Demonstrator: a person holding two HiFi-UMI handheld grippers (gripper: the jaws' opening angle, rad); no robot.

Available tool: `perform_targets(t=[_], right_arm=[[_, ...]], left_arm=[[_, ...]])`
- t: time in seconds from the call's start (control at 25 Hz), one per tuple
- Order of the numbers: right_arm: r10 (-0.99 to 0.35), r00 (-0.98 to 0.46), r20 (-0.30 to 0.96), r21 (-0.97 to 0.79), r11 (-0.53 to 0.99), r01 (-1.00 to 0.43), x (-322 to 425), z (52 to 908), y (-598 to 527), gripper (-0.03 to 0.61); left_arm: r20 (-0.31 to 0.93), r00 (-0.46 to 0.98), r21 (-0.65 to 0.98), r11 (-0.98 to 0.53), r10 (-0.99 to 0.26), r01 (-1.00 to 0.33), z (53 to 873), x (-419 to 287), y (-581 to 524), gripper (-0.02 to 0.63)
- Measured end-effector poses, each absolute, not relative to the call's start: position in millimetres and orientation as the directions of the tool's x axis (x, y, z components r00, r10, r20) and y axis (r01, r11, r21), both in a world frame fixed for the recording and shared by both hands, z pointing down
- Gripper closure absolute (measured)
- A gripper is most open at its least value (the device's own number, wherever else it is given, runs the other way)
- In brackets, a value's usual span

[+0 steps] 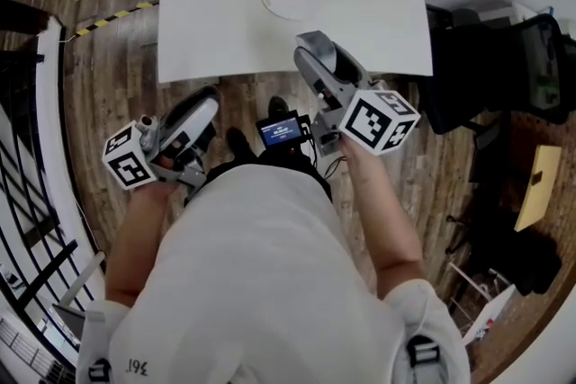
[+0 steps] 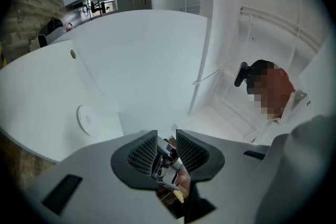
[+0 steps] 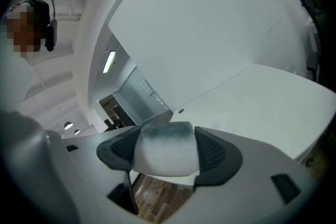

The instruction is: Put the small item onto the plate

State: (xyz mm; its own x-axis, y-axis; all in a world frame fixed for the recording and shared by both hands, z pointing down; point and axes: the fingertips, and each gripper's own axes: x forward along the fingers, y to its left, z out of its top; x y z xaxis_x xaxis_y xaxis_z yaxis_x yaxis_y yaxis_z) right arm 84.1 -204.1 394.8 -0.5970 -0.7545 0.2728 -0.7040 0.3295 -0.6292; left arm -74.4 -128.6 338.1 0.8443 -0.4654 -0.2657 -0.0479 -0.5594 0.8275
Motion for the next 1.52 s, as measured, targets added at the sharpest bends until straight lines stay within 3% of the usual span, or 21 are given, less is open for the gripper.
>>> perform_targets(t=[0.36,0.72,1.08,1.52], right_arm=[[-0.706,-0.591,0.391,-0.501,0.376,-0.780,93.5,445.1,-272.5,0.267],[-0.653,-0.521,0.549,-0.236,0.478,-0.846,98.8,517.8,-341.0,0.265],[-0.594,-0.465,0.657,-0.115,0.531,-0.840,79.9,567.3,-388.5,0.265],[-0.558,-0.422,0.714,-0.047,0.563,-0.825,62.0,596.9,-429.6,0.265]], left_arm=[[-0.190,0.857,0.850,-0.517,-0.479,-0.100,367.5,-45.2,-185.8,0.505],[-0.088,0.881,0.865,-0.475,-0.465,-0.164,410.4,-7.6,-237.6,0.505],[0.022,0.867,0.885,-0.394,-0.498,-0.249,451.0,0.0,-269.9,0.505],[0.072,0.860,0.899,-0.341,-0.505,-0.275,471.3,0.0,-283.1,0.505]])
